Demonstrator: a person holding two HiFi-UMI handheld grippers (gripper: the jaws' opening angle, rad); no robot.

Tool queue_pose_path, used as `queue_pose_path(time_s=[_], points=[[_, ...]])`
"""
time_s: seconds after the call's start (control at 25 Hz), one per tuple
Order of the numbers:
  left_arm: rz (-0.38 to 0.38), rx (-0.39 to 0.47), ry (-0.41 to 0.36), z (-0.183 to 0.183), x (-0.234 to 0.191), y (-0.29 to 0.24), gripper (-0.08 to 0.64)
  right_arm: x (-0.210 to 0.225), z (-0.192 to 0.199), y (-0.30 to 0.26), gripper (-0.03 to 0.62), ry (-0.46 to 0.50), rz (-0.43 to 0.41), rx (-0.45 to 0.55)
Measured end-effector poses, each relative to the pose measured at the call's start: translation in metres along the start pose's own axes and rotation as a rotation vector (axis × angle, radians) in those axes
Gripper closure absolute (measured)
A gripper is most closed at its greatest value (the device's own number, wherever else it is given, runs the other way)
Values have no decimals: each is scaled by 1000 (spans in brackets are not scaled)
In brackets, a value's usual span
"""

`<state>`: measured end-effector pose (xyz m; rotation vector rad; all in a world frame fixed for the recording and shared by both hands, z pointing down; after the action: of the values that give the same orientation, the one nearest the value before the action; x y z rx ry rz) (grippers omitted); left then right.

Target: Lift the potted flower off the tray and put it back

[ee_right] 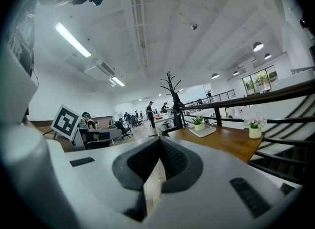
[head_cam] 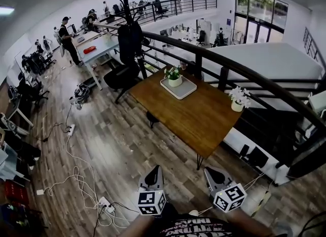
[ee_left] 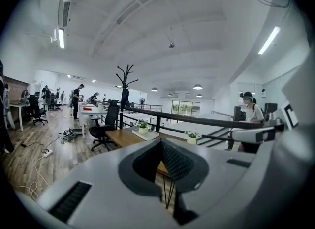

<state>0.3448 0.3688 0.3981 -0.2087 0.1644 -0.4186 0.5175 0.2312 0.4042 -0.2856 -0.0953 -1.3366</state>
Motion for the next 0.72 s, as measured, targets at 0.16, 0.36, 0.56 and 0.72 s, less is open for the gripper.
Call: queue_pose_path(time_s=[0.16,0.36,0.56,0.72], points=[[29,-26,5,8,-7,-23,552,17,4,-17,600,-25,41,-18],[58,-44,7,6,-20,-56,552,25,-2,-41,600,-14,80,-23],[97,-59,11,5,-47,-92,552,28,3,-79,600,-23,110,-56],[97,-61,22,-2,-81,-117,552,30,2,-116,600,-25,124,-70]])
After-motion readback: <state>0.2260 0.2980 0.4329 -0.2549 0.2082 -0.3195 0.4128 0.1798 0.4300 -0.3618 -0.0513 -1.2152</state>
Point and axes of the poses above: the fingertips, and each gripper's own axes: y backward along the fingers, x to its right, z out of its underside, the point moved 4 cm from there along y, backward along the fingers
